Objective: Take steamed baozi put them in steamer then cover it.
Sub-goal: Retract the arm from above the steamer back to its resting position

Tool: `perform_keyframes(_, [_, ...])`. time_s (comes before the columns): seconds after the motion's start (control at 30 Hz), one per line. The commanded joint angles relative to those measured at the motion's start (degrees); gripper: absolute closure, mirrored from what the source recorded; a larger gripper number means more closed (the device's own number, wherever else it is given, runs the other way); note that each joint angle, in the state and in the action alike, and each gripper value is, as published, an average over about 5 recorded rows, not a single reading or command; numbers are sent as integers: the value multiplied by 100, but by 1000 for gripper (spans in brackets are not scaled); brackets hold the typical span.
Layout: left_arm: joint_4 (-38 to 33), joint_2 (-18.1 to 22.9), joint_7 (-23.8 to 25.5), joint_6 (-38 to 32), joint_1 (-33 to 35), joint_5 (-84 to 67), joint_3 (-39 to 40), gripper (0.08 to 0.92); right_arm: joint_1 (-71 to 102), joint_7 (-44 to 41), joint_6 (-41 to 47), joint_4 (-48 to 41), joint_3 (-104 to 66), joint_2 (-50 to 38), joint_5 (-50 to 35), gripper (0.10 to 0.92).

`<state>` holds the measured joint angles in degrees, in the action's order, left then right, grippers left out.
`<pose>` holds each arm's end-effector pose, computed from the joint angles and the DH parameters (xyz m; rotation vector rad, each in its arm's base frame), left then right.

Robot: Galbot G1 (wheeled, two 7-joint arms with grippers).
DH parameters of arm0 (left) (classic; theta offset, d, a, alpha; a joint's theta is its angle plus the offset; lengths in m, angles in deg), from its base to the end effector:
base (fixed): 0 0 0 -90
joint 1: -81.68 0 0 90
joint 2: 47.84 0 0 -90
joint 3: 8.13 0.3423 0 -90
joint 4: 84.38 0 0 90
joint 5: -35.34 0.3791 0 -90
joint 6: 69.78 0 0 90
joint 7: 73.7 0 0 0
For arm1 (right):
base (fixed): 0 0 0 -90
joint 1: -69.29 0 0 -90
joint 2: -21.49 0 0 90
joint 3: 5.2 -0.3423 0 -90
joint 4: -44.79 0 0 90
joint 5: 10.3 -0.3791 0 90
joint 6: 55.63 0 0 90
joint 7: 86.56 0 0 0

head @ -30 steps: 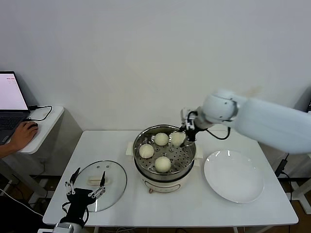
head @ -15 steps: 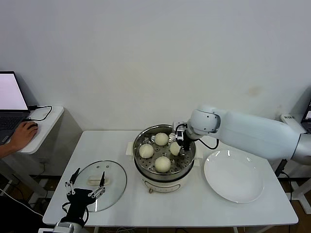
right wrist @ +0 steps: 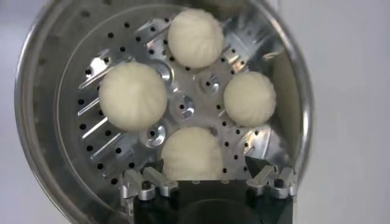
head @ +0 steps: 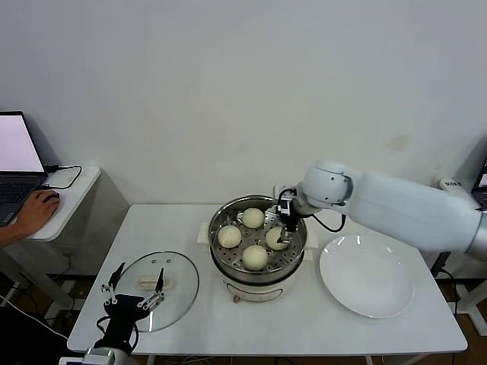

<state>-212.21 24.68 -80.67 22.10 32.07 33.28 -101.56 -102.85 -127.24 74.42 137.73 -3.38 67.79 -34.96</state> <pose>0.1633 0.0501 -0.2693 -0.0317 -3.0630 -0.3761 0.4886 0.0505 -0.0796 1.2327 -1.7497 1.3209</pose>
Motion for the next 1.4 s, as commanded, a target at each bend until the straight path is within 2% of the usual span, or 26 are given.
perform_keyframes(0.03, [23, -10, 0, -6, -11, 1, 12, 177, 1101, 2069, -636, 1360, -1237, -1587, -458, 202])
perform_keyframes(0.17, [54, -17, -4, -9, -28, 13, 28, 177, 3561, 3394, -1772, 1686, -3163, -2067, -503, 203])
perform_keyframes(0.27, [110, -5, -14, -37, -44, 44, 44, 177, 5640, 3837, -3104, 1573, -5175, -1881, -46, 203])
perform_keyframes(0.37, [171, 59, -28, -84, -52, 92, 75, 177, 7347, 3829, -4265, 1423, -7027, -1193, 515, 202])
perform_keyframes(0.57, [399, 232, -73, -189, -82, 313, 238, 177, 9306, 3391, -5313, 1310, -9290, 591, 1327, 203])
perform_keyframes(0.77, [769, 326, -203, -310, -186, 646, 391, 177, 10185, 2875, -5722, 1278, -10561, 2345, 1409, 203])
perform_keyframes(0.97, [1313, 327, -575, -657, -361, 1753, 375, 177, 10714, 2565, -5523, 1344, -11125, 3359, 1455, 202])
perform_keyframes(1.2, [2348, 119, -1198, -1281, -476, 5829, -238, 177, 11239, 2942, -5636, 1432, -11358, 3651, 1662, 203])
perform_keyframes(1.4, [2662, -207, -1375, -1252, -89, 7505, -776, 177, 11281, 3150, -5735, 1341, -11663, 3647, 1859, 203])
